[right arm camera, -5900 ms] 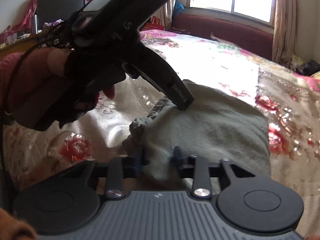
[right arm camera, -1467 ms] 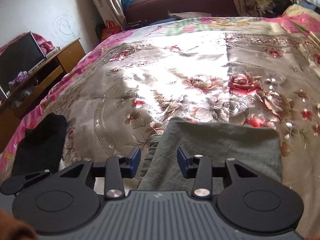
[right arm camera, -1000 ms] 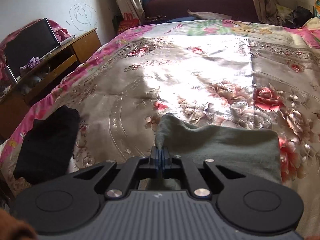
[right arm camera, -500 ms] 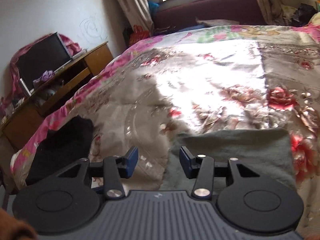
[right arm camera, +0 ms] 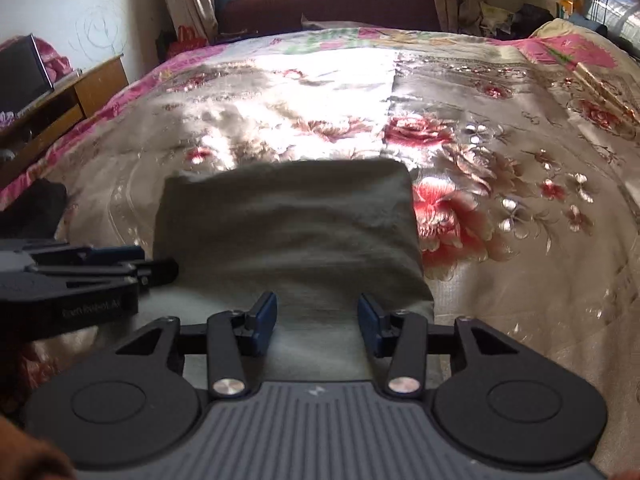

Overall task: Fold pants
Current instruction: 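Release the pants and pull both tools back from the folded stack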

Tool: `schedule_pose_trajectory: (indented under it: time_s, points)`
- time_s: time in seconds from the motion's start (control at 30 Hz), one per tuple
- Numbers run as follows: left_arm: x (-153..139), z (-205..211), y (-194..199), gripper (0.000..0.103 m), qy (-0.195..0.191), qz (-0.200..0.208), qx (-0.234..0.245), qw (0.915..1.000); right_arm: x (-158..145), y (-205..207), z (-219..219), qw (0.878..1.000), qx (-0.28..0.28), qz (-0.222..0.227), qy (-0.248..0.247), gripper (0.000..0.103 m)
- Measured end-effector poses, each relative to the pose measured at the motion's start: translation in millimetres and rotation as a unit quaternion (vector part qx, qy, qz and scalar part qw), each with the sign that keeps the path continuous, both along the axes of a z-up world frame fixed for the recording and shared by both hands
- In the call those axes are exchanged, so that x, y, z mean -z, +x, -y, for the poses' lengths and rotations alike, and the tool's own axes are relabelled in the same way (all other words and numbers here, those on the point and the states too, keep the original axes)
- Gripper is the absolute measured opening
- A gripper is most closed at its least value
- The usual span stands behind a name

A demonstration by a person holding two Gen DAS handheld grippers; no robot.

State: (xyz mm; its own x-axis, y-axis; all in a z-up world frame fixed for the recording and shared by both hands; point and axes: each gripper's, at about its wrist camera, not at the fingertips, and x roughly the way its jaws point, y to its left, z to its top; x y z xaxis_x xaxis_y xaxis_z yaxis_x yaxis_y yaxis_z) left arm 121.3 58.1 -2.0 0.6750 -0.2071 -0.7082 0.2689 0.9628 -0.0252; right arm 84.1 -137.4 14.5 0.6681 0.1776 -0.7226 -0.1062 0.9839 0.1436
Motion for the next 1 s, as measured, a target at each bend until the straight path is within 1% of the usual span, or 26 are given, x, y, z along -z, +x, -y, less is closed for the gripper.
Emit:
schedule_pose_trajectory:
  time_s: [0.03,0.13,0.27,0.37,0.53,0.73,0.83,0.97,1.0]
  points:
    - [-3.4,1.4,-3.7,0.050,0.005,0.001,-0.002,1.0000,-8.9,-4.8,1.1,1.000,-0.001,0.010,0.012,0.046]
    - [-15.6,6.4,-14.6,0.050,0.018,0.006,-0.006,0.9998,-29.9,-18.9,-0.5,0.999,-0.009,0.040,0.018,0.047]
    - [-33.6,14.9,-32.6,0.051,0.019,0.024,-0.006,0.9995,-43.0,-36.5,4.6,0.998,-0.002,0.048,0.045,0.047]
    - [-43.0,21.1,-49.2,0.057,0.023,0.039,-0.002,0.9990,-49.1,-51.8,7.0,0.997,0.002,0.051,0.052,0.047]
    - [-56.6,27.2,-74.3,0.069,0.023,0.060,-0.003,0.9979,-58.8,-74.2,5.8,0.997,0.001,0.062,0.055,0.047]
    - [-65.6,25.9,-98.4,0.074,0.028,0.083,-0.013,0.9961,-64.2,-94.8,2.6,0.996,-0.002,0.069,0.054,0.047]
    - [-67.3,24.1,-107.5,0.079,0.027,0.087,-0.016,0.9958,-65.8,-102.1,2.5,0.996,-0.004,0.072,0.055,0.047]
    - [-67.8,25.4,-117.5,0.080,0.037,0.092,-0.022,0.9948,-66.1,-111.2,1.6,0.996,-0.006,0.073,0.057,0.047]
    - [-67.3,26.1,-120.2,0.083,0.038,0.093,-0.022,0.9947,-65.4,-114.2,1.3,0.996,-0.006,0.073,0.057,0.047]
